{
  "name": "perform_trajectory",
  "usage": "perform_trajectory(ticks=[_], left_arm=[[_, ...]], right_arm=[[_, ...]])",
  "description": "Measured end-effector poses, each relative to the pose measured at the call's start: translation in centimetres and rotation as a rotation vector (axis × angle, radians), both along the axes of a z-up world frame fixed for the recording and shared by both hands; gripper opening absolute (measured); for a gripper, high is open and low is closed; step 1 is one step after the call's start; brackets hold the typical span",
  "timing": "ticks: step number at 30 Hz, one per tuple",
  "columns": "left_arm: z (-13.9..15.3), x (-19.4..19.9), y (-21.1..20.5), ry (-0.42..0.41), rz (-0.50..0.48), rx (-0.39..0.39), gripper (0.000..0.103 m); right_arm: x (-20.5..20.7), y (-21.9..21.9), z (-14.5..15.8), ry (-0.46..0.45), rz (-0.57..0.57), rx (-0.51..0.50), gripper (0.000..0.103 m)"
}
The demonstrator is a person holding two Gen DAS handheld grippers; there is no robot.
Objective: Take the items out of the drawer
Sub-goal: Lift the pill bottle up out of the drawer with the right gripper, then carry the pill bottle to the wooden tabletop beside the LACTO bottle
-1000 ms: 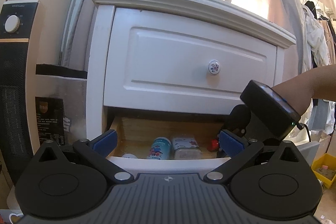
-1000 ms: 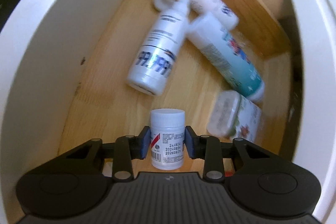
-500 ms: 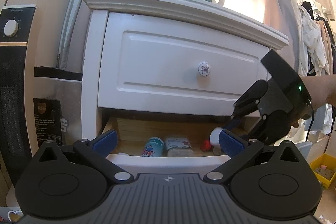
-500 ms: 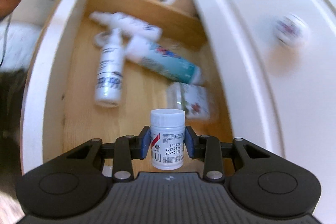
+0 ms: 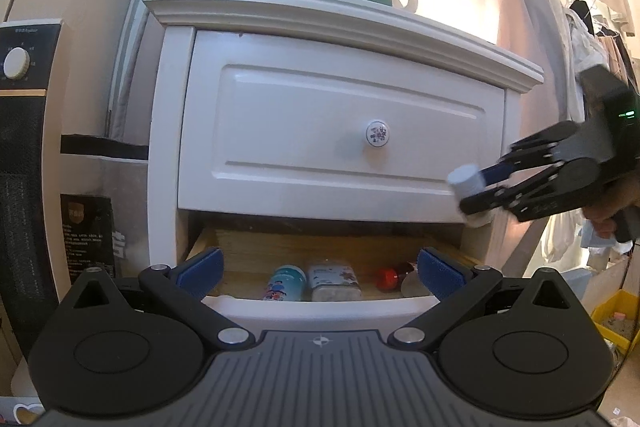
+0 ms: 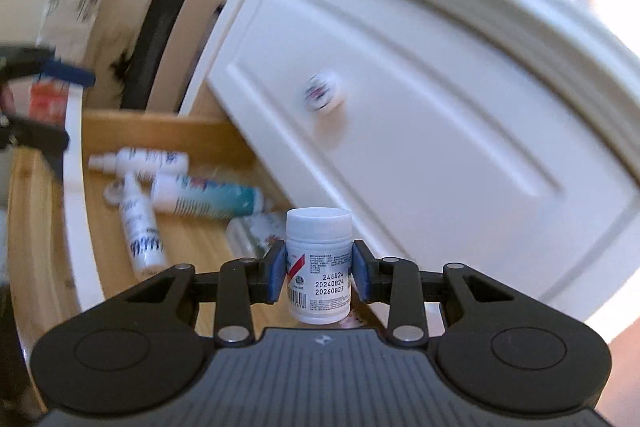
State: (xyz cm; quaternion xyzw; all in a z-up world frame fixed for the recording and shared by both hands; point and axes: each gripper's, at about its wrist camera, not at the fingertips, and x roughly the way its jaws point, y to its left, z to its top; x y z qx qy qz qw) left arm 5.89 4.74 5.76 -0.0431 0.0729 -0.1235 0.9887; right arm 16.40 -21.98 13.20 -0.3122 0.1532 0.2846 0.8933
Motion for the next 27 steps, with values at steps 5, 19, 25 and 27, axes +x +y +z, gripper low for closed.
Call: perform_trajectory(ticks=[5, 19, 25, 27], left_arm=[[0.0, -0.2, -0.5, -0.002, 0.002, 0.001, 0.103], [-0.2, -2.9, -2.0, -0.057, 0.054, 0.050, 0.103], [-0.2, -3.9, -2.5, -0.067, 0.066, 0.053, 0.103], [-0.4, -4.4, -2.6, -0.075, 0.080, 0.049, 0.103]], right_arm=[[-2.3, -2.4, 0.0, -0.043, -0.054, 0.138, 0.034], [-7.0, -5.2, -4.3, -0.163, -0.171, 0.457, 0.034], [-9.5, -6.0, -6.5, -0.197, -0.186, 0.638, 0.035], [-10.4, -6.4, -6.9, -0.208, -0.194, 0.668, 0.034]])
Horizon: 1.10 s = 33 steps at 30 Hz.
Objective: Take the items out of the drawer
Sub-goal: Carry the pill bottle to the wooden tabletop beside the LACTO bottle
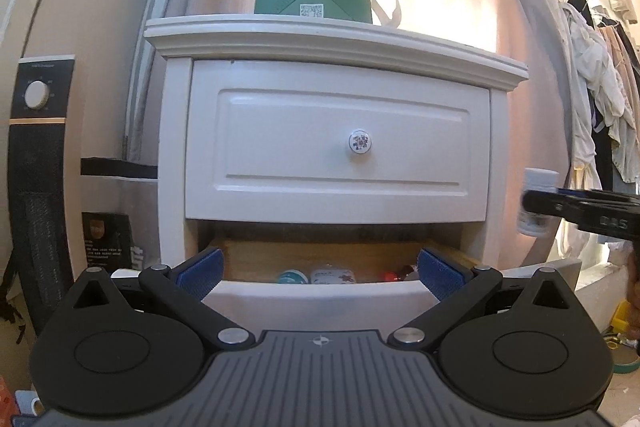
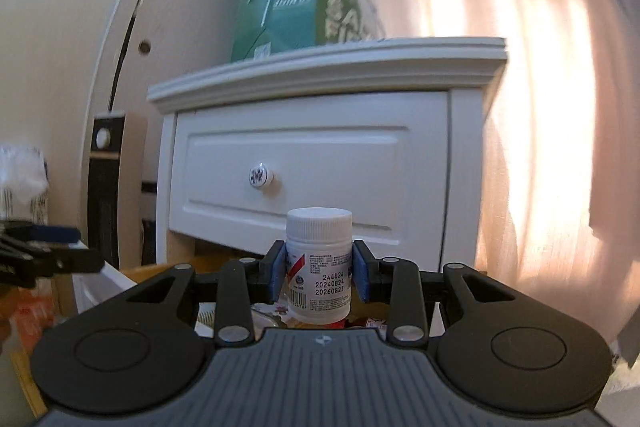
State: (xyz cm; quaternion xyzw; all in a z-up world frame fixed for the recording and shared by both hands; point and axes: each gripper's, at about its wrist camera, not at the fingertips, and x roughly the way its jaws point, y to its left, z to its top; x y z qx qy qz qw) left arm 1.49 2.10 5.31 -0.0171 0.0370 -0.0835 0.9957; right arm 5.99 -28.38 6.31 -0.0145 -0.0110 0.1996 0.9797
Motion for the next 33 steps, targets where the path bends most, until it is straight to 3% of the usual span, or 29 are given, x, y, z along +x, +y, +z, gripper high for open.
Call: perform_trajectory(ticks=[6, 13, 26, 33], left_arm=[[-0.5, -1.4, -0.4, -0.020, 0.037, -0.009, 0.103], [-1.3, -3.1, -0.5, -0.014, 0.025, -0.050, 0.103], [-4.1, -4.0, -2.1, 0.033, -0.003, -0.015, 0.103], [-4.9, -3.9, -2.6, 0.061, -0.007, 0.020, 0.103]], right_arm=[[-4.1, -0.8, -1.3, -0.026, -0.060, -0.012, 0.034], [-8.2, -2.2, -6.0, 0.024, -0.154, -0.063, 0.035], [-8.9, -2.9, -15.3, 0.120, -0.238, -0.050, 0.034], [-7.1, -3.2, -21.4, 0.228, -0.282, -0.016, 0.034]])
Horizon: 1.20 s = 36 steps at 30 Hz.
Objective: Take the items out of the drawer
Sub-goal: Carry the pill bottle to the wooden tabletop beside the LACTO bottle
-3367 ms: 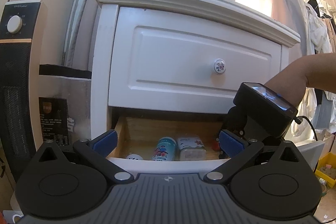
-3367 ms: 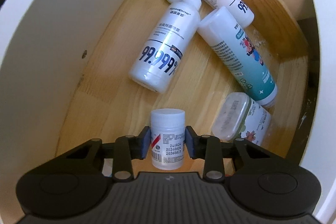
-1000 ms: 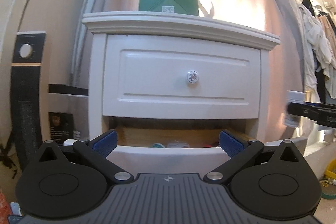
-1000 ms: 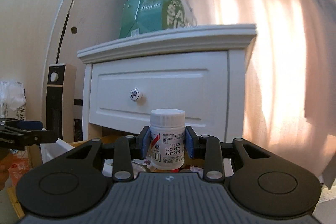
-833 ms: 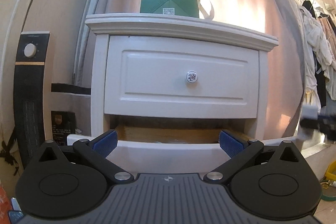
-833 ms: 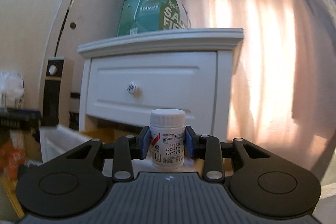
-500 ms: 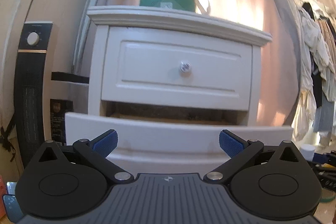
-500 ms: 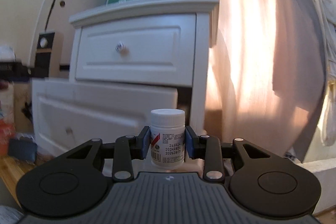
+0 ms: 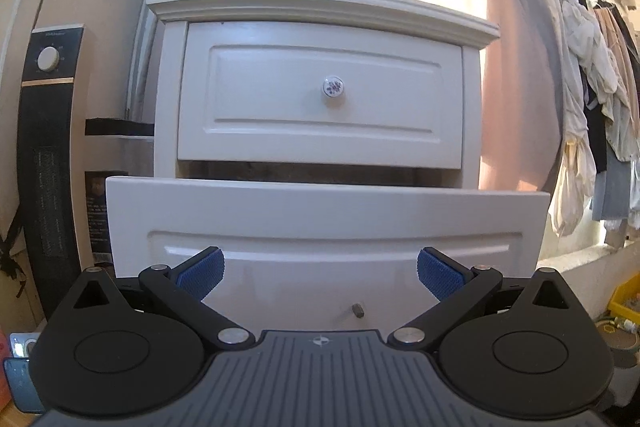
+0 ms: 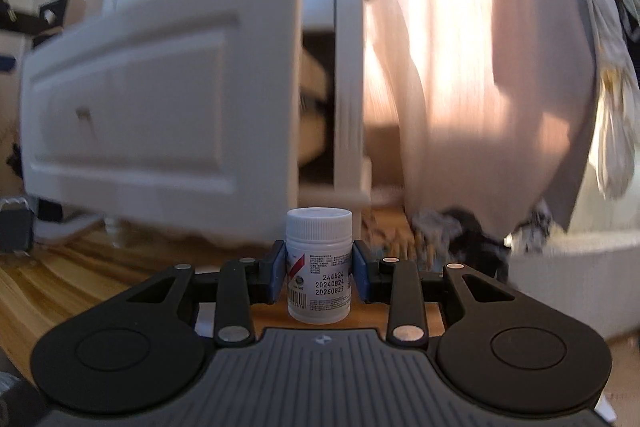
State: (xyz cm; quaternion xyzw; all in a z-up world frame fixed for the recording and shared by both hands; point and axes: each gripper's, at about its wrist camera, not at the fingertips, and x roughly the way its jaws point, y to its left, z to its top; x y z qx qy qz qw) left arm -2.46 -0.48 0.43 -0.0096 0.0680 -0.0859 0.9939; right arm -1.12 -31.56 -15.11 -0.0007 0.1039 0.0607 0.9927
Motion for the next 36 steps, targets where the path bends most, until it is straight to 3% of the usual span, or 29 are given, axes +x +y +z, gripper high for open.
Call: perform_trajectory(ticks=[5, 10, 29, 36], left_arm=[[-0.5, 0.0, 0.0, 0.006, 0.001, 0.012, 0.103], [-1.0, 0.0, 0.3, 0.016, 0.003, 0.007, 0.103], [-2.5, 0.3, 0.4, 0.043, 0.048, 0.014, 0.103], [-2.7, 0.1, -0.3, 0.046, 0.024, 0.013, 0.103]], right_arm=[[0.9, 0.3, -3.8, 0.028, -0.033, 0.011, 0.034], [1.0, 1.1, -5.8, 0.016, -0.038, 0.001, 0.034], [1.0, 2.0, -9.1, -0.027, -0.023, 0.014, 0.035], [0.9, 2.3, -10.1, 0.000, -0.023, 0.001, 0.035]])
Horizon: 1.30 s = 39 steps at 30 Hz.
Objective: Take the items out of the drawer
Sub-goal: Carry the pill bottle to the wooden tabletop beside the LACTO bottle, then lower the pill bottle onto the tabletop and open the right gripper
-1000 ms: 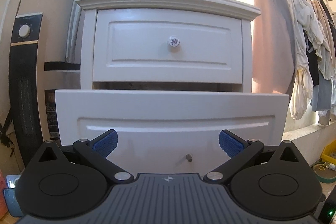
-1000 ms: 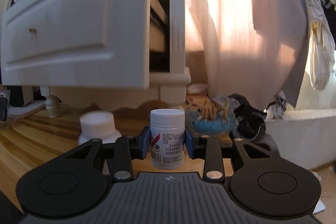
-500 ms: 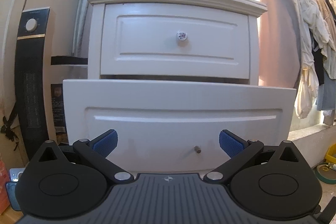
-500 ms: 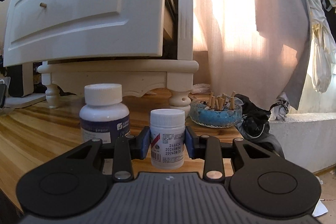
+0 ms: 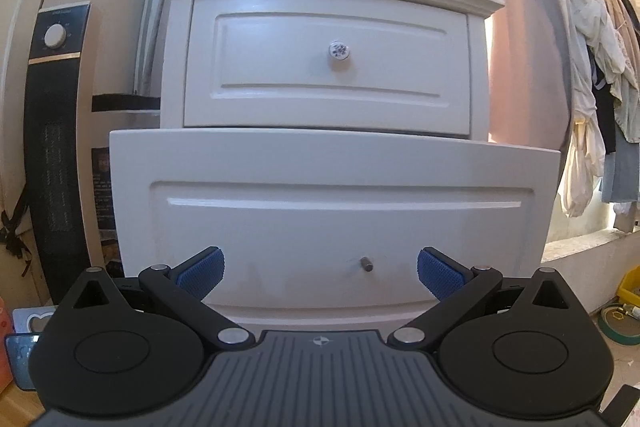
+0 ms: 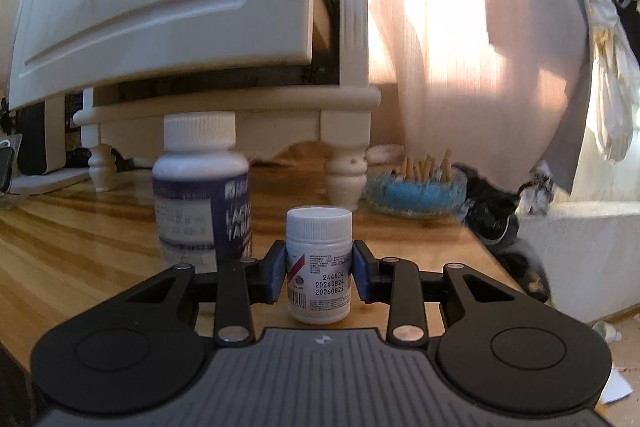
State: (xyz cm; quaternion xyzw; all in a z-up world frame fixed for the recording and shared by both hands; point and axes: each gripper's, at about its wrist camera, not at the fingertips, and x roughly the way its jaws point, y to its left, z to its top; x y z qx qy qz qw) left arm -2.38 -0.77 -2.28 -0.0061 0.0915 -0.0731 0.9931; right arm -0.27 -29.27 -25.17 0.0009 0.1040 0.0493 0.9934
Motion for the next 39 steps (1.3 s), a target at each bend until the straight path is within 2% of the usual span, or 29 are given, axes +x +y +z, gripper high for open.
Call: perform_trajectory(ticks=[15, 16, 17, 19, 27, 31, 34, 39], left_arm=[[0.0, -0.6, 0.3, -0.009, 0.007, -0.012, 0.103], [-0.1, -0.6, 0.3, -0.007, 0.007, -0.013, 0.103], [-0.1, -0.6, 0.4, -0.003, 0.005, -0.018, 0.103], [-0.3, -0.6, 0.5, 0.004, 0.001, -0.029, 0.103], [-0.6, -0.7, 0.7, 0.017, 0.002, -0.030, 0.103], [-0.5, -0.7, 0.9, 0.015, 0.009, -0.041, 0.103], [-0.5, -0.6, 1.0, 0.018, 0.009, -0.046, 0.103], [-0.4, -0.7, 0.9, 0.016, 0.001, -0.046, 0.103]], right_arm=[[-0.2, 0.4, -0.2, -0.002, 0.006, -0.017, 0.037], [-0.3, 0.3, -0.1, -0.002, 0.010, -0.012, 0.046], [-0.4, 0.3, 0.0, -0.008, 0.015, -0.004, 0.063], [-0.9, 0.3, 0.1, -0.026, 0.020, 0.003, 0.079], [-1.3, 0.5, -0.2, -0.051, 0.006, 0.000, 0.080], [-1.6, 0.5, -0.3, -0.069, -0.006, 0.010, 0.086], [-1.8, 0.5, -0.4, -0.067, -0.008, 0.026, 0.103], [-1.4, 0.5, -1.1, 0.007, -0.005, 0.045, 0.103]])
